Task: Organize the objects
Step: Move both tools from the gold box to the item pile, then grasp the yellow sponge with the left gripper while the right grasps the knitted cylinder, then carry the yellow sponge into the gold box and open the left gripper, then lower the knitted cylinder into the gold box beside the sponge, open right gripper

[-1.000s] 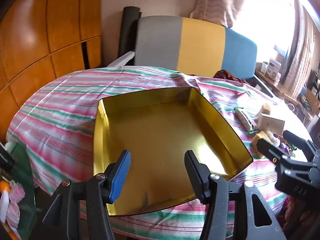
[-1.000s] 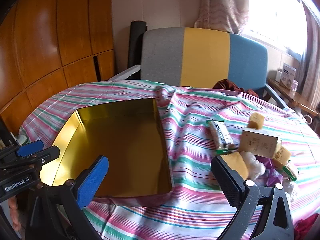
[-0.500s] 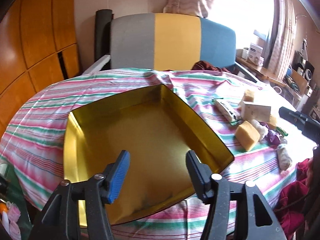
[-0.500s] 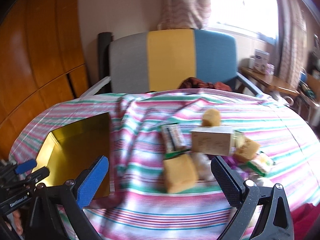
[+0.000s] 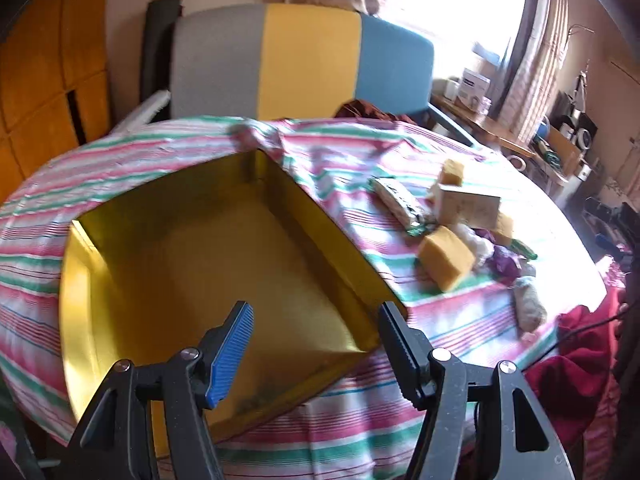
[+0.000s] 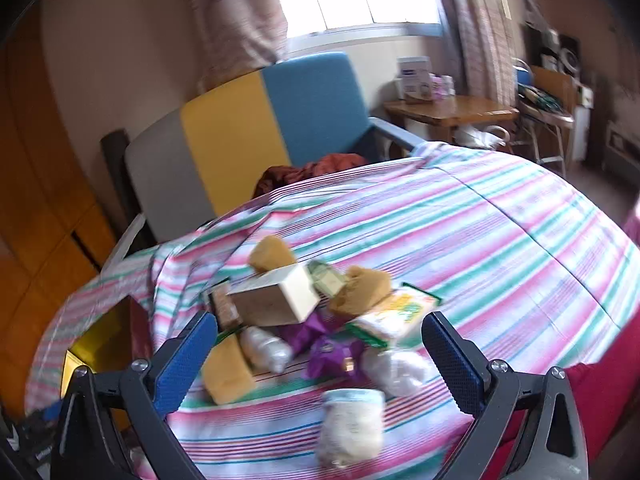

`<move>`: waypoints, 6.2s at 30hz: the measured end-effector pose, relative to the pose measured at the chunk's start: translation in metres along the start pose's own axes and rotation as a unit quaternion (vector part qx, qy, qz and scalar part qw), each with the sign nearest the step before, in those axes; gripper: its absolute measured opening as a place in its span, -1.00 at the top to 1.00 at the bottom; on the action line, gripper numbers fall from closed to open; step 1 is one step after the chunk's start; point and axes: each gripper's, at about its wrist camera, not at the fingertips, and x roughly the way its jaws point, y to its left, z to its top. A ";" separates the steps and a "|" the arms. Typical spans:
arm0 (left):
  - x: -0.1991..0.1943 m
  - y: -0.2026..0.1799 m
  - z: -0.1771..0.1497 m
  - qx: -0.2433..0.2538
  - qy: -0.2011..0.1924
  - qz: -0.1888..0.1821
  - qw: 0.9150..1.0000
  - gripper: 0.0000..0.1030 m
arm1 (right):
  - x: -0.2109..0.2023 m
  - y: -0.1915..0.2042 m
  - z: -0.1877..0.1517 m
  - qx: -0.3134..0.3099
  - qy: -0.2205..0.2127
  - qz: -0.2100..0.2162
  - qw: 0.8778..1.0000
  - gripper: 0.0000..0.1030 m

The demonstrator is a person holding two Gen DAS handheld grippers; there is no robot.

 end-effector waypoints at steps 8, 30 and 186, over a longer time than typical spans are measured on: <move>0.029 -0.056 0.020 0.058 0.043 -0.054 0.996 -0.26 | 0.010 -0.053 -0.008 0.069 0.007 -0.002 0.998 -1.00; 0.172 -0.146 0.058 0.049 0.161 -0.048 0.985 -0.68 | 0.008 -0.059 -0.009 0.078 -0.004 0.050 0.996 -1.00; -0.090 0.181 -0.045 -0.187 -0.073 0.177 0.963 -0.43 | 0.080 0.390 -0.143 -0.307 0.167 0.243 0.905 -1.00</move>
